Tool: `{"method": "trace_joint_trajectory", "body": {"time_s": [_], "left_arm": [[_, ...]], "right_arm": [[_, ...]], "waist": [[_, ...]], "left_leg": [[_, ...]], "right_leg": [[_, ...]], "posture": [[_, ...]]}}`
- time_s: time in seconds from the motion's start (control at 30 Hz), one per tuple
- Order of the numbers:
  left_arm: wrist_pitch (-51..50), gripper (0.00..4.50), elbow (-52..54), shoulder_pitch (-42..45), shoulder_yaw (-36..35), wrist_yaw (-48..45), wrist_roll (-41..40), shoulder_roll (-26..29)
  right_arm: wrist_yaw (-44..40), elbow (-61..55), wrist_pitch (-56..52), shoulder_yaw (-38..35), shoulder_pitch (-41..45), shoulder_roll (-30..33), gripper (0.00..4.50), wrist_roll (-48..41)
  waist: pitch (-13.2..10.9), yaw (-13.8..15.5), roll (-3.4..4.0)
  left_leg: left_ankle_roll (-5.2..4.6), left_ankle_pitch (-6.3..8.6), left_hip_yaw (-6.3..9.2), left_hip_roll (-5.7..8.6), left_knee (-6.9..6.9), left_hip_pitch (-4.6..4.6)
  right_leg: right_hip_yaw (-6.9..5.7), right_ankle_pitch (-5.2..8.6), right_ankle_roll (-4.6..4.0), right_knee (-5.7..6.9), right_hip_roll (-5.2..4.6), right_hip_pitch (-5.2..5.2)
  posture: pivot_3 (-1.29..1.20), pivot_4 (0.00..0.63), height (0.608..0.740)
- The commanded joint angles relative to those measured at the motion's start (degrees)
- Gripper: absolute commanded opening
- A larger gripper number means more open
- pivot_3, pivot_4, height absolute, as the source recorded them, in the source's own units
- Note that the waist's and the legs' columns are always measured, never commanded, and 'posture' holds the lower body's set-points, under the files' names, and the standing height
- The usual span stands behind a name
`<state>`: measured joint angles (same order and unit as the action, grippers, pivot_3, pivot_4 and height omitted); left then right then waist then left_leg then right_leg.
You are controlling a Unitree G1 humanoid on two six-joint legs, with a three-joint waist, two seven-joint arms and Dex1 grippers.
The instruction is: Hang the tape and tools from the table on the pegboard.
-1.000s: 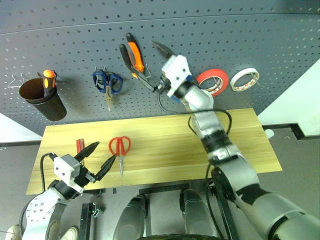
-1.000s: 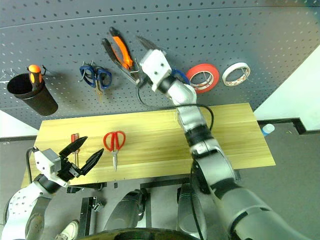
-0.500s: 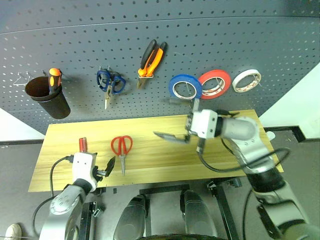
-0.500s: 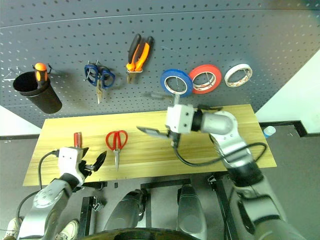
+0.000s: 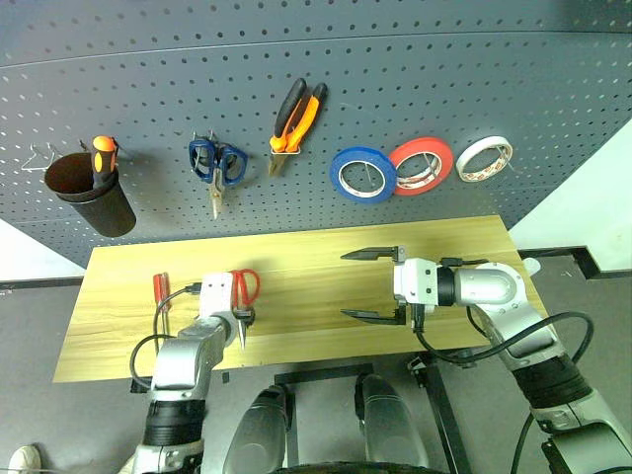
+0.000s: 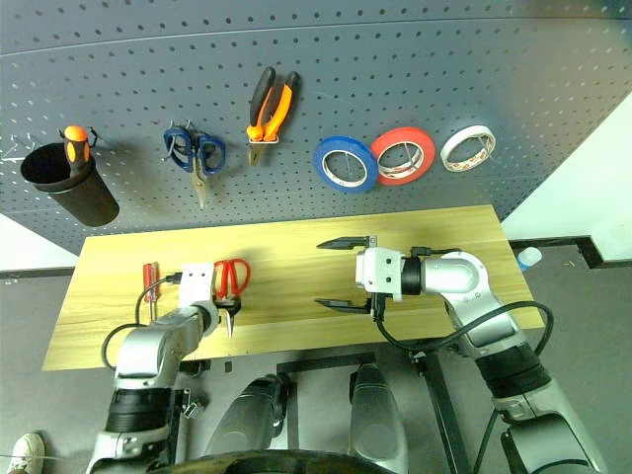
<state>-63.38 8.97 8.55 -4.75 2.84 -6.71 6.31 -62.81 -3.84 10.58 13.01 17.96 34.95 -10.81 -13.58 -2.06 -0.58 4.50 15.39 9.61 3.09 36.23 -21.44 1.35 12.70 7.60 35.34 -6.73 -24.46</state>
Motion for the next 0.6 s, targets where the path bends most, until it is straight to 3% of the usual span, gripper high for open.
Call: {"method": "trace_joint_trajectory", "body": {"time_s": [0.03, 0.47, 0.6], "left_arm": [[-2.6, 4.44, -2.2, 2.5, -1.2, 1.7, 0.8, -1.3], [-4.5, 4.44, -12.8, 9.5, -8.3, 4.5, 0.3, -4.9], [-4.6, 3.53, -13.3, 9.8, -9.4, 4.7, 0.0, -5.5]], "right_arm": [[-0.1, 0.1, 2.1, -0.8, -0.2, 0.5, 4.5, 0.8], [-4.5, -0.7, -5.8, -2.2, -4.8, 3.4, 4.5, -4.9], [-4.9, 0.4, -7.0, -3.1, -5.8, 3.5, 4.5, -5.8]], "waist": [[0.0, 0.0, 0.0], [0.1, 0.1, -0.17], [0.2, -0.2, -0.17]], "left_leg": [[0.01, 0.0, 0.0, 0.0, -0.01, 0.0], [0.22, -0.12, -0.02, 0.01, 0.05, 0.02], [0.22, -0.12, -0.04, 0.02, 0.2, 0.03]], "right_leg": [[0.0, 0.0, 0.0, -0.01, 0.0, 0.0], [0.0, -0.14, 0.03, -0.03, -0.02, 0.06], [0.01, -0.2, 0.06, -0.03, -0.02, 0.15]], "posture": [[-0.03, 0.162, 0.732], [-0.05, 0.161, 0.732], [-0.06, 0.16, 0.732]]}}
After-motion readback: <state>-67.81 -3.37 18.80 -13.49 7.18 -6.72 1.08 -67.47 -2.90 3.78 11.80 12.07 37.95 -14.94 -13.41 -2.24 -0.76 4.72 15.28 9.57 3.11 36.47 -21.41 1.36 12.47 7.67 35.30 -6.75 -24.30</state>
